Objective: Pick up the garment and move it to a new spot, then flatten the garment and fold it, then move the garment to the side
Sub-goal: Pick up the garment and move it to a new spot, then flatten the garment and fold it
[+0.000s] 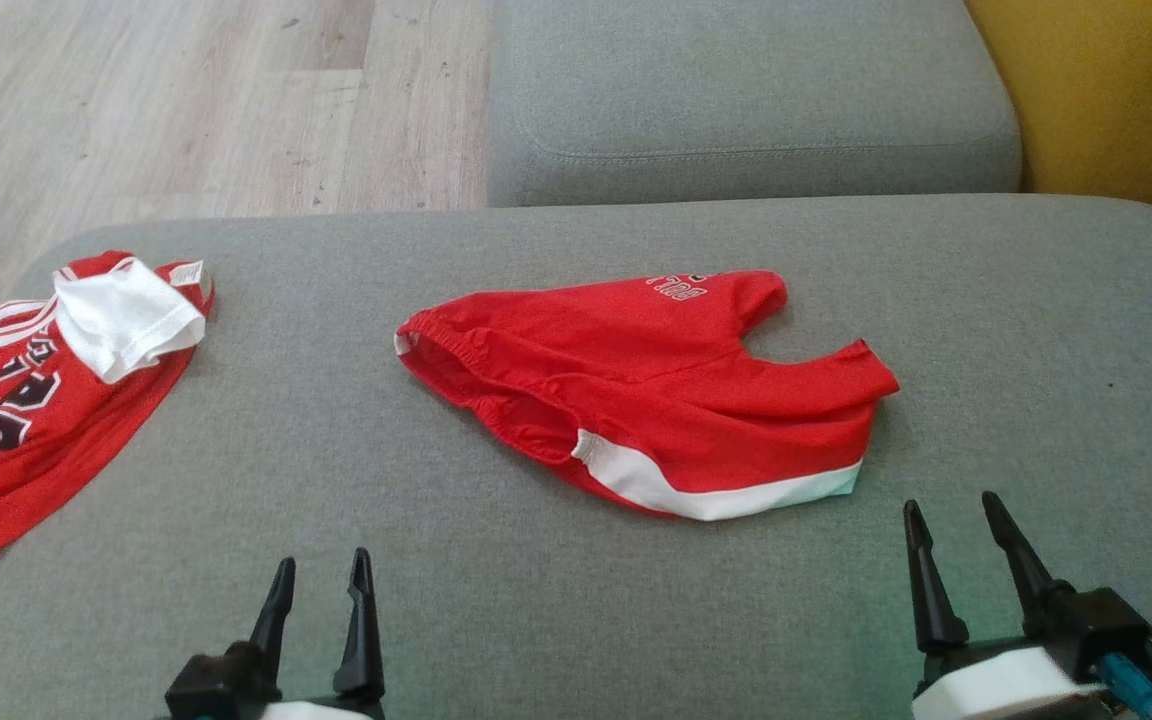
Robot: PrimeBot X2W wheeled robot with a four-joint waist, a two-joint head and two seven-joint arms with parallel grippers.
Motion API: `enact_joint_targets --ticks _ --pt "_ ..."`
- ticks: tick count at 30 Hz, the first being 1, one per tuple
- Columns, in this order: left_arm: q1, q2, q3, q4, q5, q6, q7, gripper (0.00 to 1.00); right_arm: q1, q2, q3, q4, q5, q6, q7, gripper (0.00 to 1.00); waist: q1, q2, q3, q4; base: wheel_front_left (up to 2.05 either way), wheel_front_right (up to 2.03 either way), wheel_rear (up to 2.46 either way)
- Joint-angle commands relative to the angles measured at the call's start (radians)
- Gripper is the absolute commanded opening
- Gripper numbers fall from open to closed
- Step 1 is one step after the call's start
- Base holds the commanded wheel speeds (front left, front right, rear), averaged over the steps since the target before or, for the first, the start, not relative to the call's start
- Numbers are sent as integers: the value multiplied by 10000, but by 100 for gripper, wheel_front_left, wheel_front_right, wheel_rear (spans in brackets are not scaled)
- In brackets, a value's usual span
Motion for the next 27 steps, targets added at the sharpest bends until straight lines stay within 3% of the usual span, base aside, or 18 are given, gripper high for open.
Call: enact_joint_targets --ticks 1,16,27 --pt "-319 147 337 -332 -81 95 13 100 -311 -53 241 -273 76 77 -110 100 0 0 9 6 0 0 0" --pt "-416 222 126 -451 -74 128 296 100 -354 -53 276 -249 65 77 -111 100 0 0 131 8 0 0 0" --pt "-2175 -33 -912 -326 546 -335 1203 100 -707 -53 387 -342 -210 77 -111 100 0 0 802 -489 0 0 0"
